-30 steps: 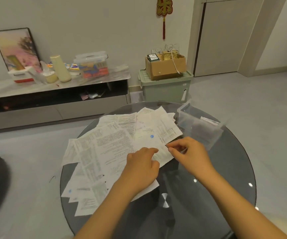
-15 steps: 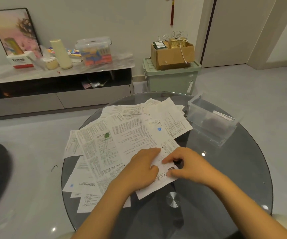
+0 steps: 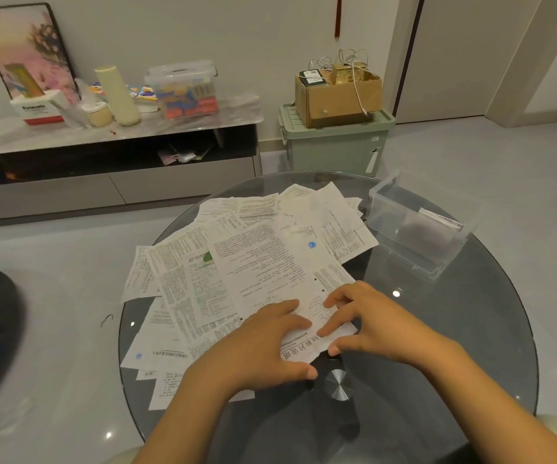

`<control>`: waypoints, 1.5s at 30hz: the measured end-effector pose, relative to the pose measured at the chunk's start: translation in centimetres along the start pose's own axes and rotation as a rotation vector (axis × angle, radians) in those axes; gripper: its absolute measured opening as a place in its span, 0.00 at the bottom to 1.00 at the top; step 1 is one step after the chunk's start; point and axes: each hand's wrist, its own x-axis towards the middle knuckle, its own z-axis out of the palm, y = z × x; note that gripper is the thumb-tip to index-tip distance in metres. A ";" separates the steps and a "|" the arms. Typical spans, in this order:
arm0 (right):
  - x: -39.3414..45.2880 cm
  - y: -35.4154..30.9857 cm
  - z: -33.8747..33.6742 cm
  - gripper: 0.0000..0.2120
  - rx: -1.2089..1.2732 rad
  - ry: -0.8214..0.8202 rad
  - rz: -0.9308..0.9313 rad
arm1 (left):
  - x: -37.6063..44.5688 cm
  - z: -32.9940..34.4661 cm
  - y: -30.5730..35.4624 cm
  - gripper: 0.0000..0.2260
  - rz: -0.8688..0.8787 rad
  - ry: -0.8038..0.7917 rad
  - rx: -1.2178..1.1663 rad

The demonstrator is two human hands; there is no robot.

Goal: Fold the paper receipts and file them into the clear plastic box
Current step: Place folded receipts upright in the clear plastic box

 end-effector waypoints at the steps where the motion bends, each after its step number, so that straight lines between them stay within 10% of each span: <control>1: 0.0 0.0 -0.1 0.11 0.016 0.005 -0.003 | 0.0 -0.1 0.0 0.31 0.000 -0.004 -0.003; 11: -0.2 -0.1 -1.0 0.04 0.196 0.116 -0.042 | -0.2 -0.3 -0.8 0.25 0.089 -0.019 -0.194; 22: -0.3 -1.2 -1.6 0.15 0.997 0.332 0.141 | 0.0 -1.5 -0.3 0.06 -0.087 0.226 -0.822; 31: 0.9 -0.8 1.1 0.42 0.487 0.213 0.289 | 1.3 -1.1 -0.6 0.16 -0.274 0.469 -0.664; 37: 1.2 -0.5 1.3 0.36 0.357 0.371 0.287 | 1.7 -0.5 -1.1 0.44 -0.243 0.513 -0.566; 45: 1.5 -0.1 2.1 0.29 0.143 0.299 0.273 | 1.9 0.8 -0.9 0.36 -0.214 0.353 -0.207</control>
